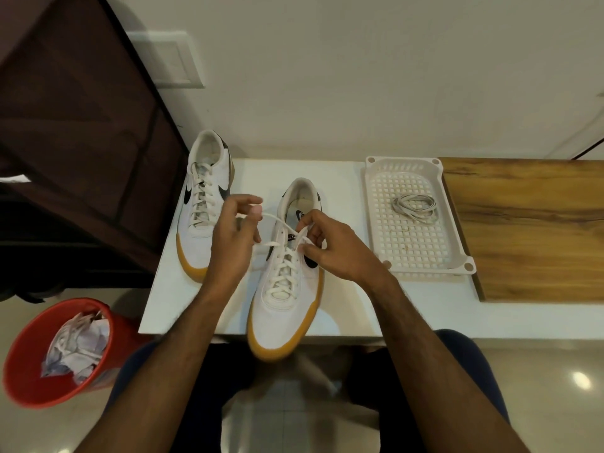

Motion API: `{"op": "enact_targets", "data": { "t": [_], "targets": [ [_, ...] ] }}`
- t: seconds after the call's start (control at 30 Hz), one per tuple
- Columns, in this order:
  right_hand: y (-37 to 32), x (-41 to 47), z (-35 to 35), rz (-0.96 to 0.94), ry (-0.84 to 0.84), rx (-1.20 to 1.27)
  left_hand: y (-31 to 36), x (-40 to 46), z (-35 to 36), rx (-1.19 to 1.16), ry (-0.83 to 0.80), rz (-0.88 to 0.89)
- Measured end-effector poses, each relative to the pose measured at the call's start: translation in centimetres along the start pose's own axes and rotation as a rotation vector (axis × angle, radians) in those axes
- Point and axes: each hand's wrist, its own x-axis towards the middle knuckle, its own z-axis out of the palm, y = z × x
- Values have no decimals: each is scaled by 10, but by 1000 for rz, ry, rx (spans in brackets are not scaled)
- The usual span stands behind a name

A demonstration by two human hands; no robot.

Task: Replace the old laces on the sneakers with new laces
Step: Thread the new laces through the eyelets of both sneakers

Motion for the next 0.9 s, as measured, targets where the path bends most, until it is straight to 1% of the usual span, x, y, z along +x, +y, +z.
{"op": "enact_targets", "data": {
  "t": [0.03, 0.07, 0.13, 0.2, 0.27, 0.33, 0.43, 0.47, 0.6, 0.67, 0.7, 0.73, 0.77, 0.83, 0.87, 0.9],
  "targets": [
    [0, 0, -1, -2, -2, 5, -1, 2, 2, 183, -92, 146],
    [0, 0, -1, -8, -1, 7, -4, 3, 3, 342, -179, 250],
    [0, 0, -1, -17, 2, 0, -9, 3, 7, 542, -286, 338],
    [0, 2, 0, -24, 4, -6, -14, 2, 9, 589, -308, 357],
    [0, 1, 1, -31, 5, -10, -14, 4, 9, 550, -286, 340],
    [-1, 1, 1, -36, 8, -6, -12, 5, 9, 564, -263, 334],
    [0, 0, 0, -39, 2, 18, -11, 1, 14, 767, -257, 416],
    [1, 0, 0, -39, 2, 25, -10, 0, 16, 802, -262, 432],
    [1, -1, -2, -34, 0, 56, -10, -1, 19, 821, -265, 498],
    [2, -1, -3, -33, -4, 68, -10, -2, 20, 708, -243, 470],
    [2, -1, -4, -33, -7, 74, -8, -3, 21, 596, -213, 407],
    [3, -1, -4, -34, -9, 77, -7, -1, 21, 435, -162, 298],
    [4, -1, -5, -34, -11, 77, -7, 2, 20, 221, -79, 148],
    [4, -1, -6, -33, -20, 80, -7, 14, 9, -253, 120, -221],
    [3, -1, -5, -35, -23, 81, -8, 18, -1, -481, 223, -379],
    [4, -1, -5, -35, -18, 80, -9, 21, -10, -655, 295, -498]
  ]
}}
